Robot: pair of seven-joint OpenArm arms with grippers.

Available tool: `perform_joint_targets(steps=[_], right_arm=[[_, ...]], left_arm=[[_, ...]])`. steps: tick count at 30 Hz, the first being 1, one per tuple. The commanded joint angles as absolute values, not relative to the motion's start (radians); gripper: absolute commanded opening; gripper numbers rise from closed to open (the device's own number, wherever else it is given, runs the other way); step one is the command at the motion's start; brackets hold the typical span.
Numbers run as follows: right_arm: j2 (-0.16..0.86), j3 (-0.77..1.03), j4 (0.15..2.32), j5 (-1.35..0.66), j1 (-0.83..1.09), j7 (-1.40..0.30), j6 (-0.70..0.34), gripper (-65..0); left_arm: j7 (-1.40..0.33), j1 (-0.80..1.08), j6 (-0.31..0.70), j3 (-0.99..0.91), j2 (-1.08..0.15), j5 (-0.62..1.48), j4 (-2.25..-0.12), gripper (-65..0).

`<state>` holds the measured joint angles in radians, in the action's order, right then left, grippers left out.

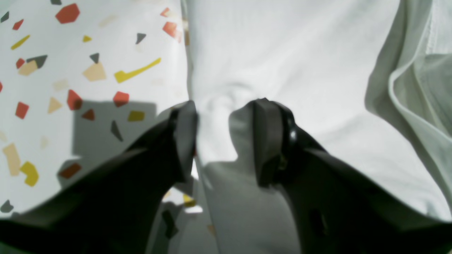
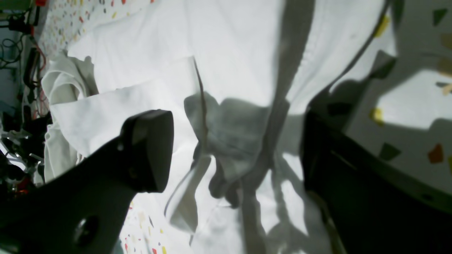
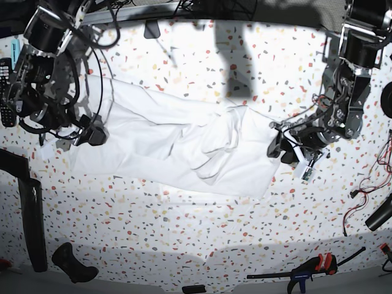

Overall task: Fold the T-shirt properly
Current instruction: 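Move the right gripper over the shirt and pinch its edge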

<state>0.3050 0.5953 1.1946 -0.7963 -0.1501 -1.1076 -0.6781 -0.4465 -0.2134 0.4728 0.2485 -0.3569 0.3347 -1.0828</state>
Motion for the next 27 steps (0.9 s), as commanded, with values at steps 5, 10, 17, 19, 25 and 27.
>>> perform_joint_targets(steps=[5, 10, 17, 19, 25, 27], right_arm=[[0.31, 0.595, 1.206, -0.789, -0.164, -1.115, -0.68, -22.2], [0.31, 0.595, 1.206, -0.833, -0.167, -1.116, -0.678, -65.0], [0.307, 0.587, 1.21, -0.928, -0.217, -1.12, -0.679, -65.0], [0.308, 0.551, 1.21, -0.923, -0.239, -1.12, -0.679, -65.0], [0.307, 0.377, 1.21, -0.923, -0.294, -1.119, -0.679, -65.0], [0.307, 0.319, 1.21, -0.925, -0.314, -1.119, -0.678, -65.0]], left_arm=[[-0.579, -0.197, 0.407, 0.249, -0.377, 0.237, -1.061, -39.6], [-0.615, -0.197, 0.407, 0.249, -0.377, 0.237, -1.07, -39.6], [-0.651, -0.197, 0.407, 0.249, -0.377, 0.281, -1.107, -39.6], [-0.698, -0.196, 0.407, 0.249, -0.377, 0.341, -1.147, -39.6], [-0.794, -0.196, 0.407, 0.249, -0.377, 0.395, -1.328, -39.6], [-0.799, -0.194, 0.406, 0.249, -0.377, 0.395, -1.383, -39.6]])
